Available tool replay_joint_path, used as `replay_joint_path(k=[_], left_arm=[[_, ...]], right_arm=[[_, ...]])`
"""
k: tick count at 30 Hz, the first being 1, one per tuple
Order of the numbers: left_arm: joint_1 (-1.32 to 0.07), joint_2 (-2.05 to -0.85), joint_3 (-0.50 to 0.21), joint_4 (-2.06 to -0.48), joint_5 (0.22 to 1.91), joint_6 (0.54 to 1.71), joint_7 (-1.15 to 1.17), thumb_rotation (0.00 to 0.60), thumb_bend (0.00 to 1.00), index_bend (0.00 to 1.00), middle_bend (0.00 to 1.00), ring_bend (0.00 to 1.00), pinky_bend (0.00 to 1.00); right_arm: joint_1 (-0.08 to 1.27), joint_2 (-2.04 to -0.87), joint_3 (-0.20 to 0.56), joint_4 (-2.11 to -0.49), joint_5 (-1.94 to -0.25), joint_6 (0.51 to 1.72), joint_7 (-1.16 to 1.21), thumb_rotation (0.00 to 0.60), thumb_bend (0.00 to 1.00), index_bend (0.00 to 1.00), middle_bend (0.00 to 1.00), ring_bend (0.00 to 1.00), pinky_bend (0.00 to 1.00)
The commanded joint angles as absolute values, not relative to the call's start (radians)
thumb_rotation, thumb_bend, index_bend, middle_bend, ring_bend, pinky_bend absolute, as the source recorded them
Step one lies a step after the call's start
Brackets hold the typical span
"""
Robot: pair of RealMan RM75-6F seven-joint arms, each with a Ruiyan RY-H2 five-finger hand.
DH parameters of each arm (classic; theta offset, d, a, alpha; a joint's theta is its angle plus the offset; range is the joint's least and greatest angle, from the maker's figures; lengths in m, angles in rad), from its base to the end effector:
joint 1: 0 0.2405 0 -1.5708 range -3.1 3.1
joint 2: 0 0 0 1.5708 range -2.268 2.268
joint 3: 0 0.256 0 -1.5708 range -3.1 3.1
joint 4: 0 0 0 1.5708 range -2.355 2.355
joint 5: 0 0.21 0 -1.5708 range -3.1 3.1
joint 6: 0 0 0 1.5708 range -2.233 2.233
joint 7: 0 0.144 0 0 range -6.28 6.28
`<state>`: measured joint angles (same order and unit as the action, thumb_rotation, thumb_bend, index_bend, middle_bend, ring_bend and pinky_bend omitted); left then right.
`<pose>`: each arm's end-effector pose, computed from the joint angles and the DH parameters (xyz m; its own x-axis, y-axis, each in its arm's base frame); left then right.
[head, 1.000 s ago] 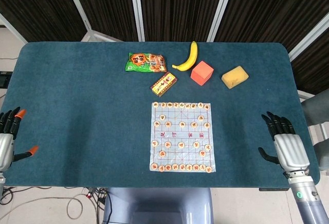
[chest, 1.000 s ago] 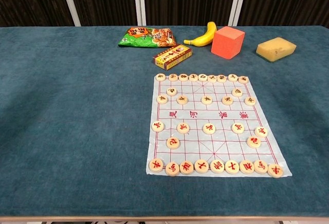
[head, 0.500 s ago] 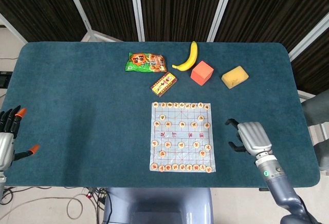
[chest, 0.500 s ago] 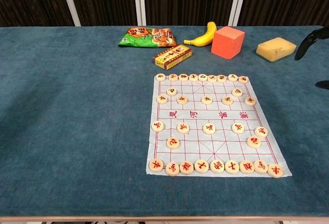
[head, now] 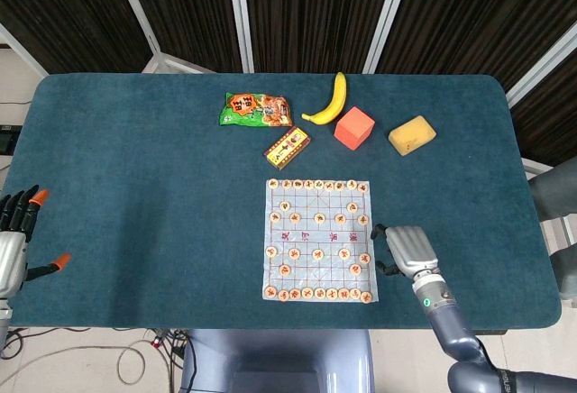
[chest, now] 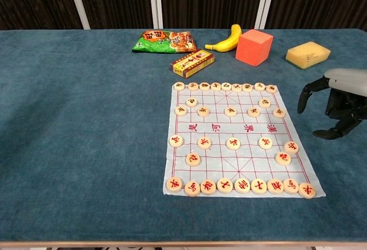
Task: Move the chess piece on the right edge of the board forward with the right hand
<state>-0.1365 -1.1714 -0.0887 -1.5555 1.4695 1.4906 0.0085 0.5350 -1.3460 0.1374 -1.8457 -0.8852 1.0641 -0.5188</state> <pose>-0.3080 0.2057 0.1556 0.3983 -0.0628 0.9151 0.9161 -0.0227 -0.4003 -0.1985 -0.2762 0.0297 0.3533 -0.4063 0.8427 -0.9341 -0.1042 0.3414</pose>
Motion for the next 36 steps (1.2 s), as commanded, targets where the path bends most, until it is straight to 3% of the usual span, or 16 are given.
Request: replay_joint_path(k=[1, 36], left_arm=[[-0.137, -1.170, -0.088, -1.556, 1.469, 1.489, 0.006, 0.600, 0.00, 0.00, 0.00, 0.00, 0.00], [-0.143, -1.174, -0.094, -1.553, 1.458, 1.476, -0.015, 0.600, 0.00, 0.00, 0.00, 0.00, 0.00]], right_arm=[[0.541, -1.378, 0.128, -1.816, -0.872, 1.074, -0.522, 0.600, 0.34, 0.40, 1.00, 1.00, 0.88], [0.552, -1.518, 0.116, -1.670, -0.827, 1.080, -0.472, 0.600, 0.34, 0.46, 1.00, 1.00, 0.88]])
